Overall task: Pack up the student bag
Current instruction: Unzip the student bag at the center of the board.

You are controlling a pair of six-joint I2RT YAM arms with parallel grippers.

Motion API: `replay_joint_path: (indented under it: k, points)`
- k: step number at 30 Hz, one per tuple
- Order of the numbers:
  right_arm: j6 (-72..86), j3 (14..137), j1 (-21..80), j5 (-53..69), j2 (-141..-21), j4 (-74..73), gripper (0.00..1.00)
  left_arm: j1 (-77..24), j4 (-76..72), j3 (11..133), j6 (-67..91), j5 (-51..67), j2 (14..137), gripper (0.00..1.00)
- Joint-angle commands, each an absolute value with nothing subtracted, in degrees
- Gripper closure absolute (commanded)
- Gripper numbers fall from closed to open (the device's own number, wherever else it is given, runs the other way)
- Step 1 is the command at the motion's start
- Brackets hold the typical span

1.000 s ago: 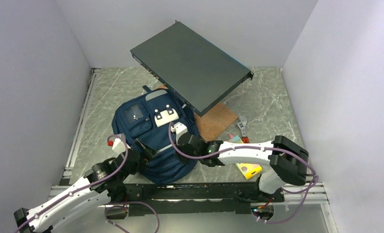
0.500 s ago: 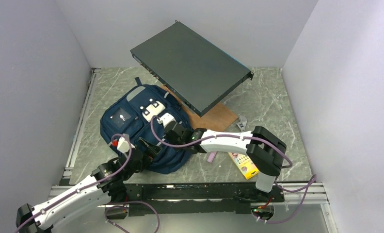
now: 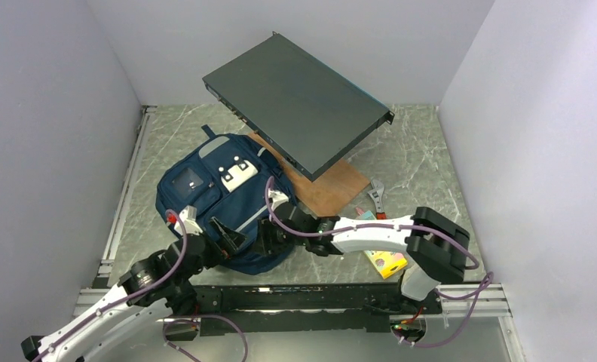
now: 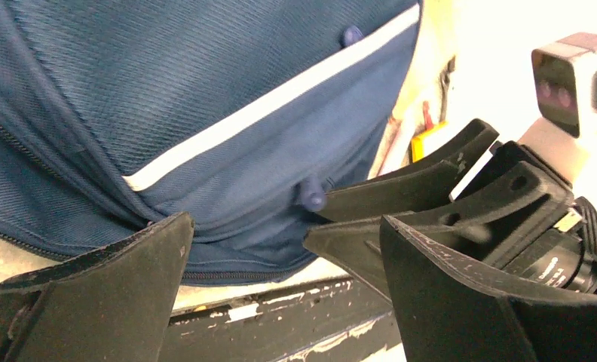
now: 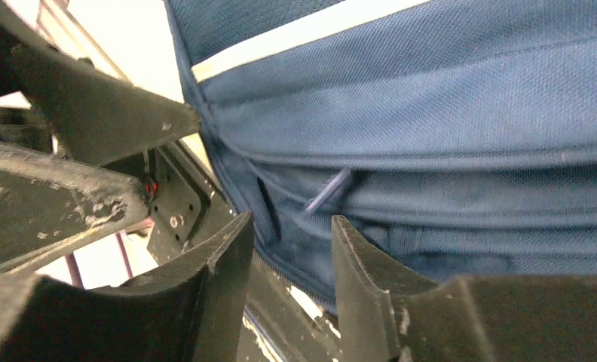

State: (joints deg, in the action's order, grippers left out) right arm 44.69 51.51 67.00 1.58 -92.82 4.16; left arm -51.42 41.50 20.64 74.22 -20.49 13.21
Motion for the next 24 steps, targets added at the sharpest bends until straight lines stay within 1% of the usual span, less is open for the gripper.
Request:
replay_joint_path:
  k: [1, 2, 4, 7, 9, 13, 16, 19, 24]
  points:
    - [47.47, 49.14, 67.71, -0.65, -84.11, 5.20, 0.52, -51.63, 39.03, 21.22, 65.64, -12.91, 13.30, 0.01]
    - [47.55, 48.87, 67.68, -2.48, -82.99, 3.94, 0.51, -51.60, 38.16, 21.31, 64.43, -10.83, 15.01, 0.04]
    - [50.06, 47.93, 67.58, -6.50, -80.68, 1.15, 0.44, -51.72, 36.70, 22.15, 62.51, -7.45, 19.69, 0.13]
    - [55.63, 46.32, 66.51, -10.18, -78.34, -1.91, 0.42, -54.03, 34.66, 24.94, 59.81, -6.70, 27.07, 0.20]
    - [57.06, 45.29, 65.73, -11.58, -77.50, -1.50, 0.41, -57.90, 34.60, 27.66, 59.38, -10.47, 31.64, 0.23]
    - [58.40, 46.27, 63.75, -13.85, -77.48, -3.43, 0.41, -66.37, 37.37, 34.04, 62.49, -22.20, 41.75, 0.34]
    - [57.86, 46.43, 62.95, -13.88, -77.27, -3.18, 0.41, -68.89, 39.61, 36.63, 65.38, -27.61, 48.30, 0.40]
    - [57.70, 45.99, 62.73, -13.67, -77.26, -3.30, 0.42, -69.69, 39.42, 38.15, 65.43, -29.96, 52.34, 0.43]
    - [58.30, 43.96, 62.44, -13.47, -76.28, -2.52, 0.44, -69.70, 39.87, 40.15, 64.75, -32.34, 55.80, 0.43]
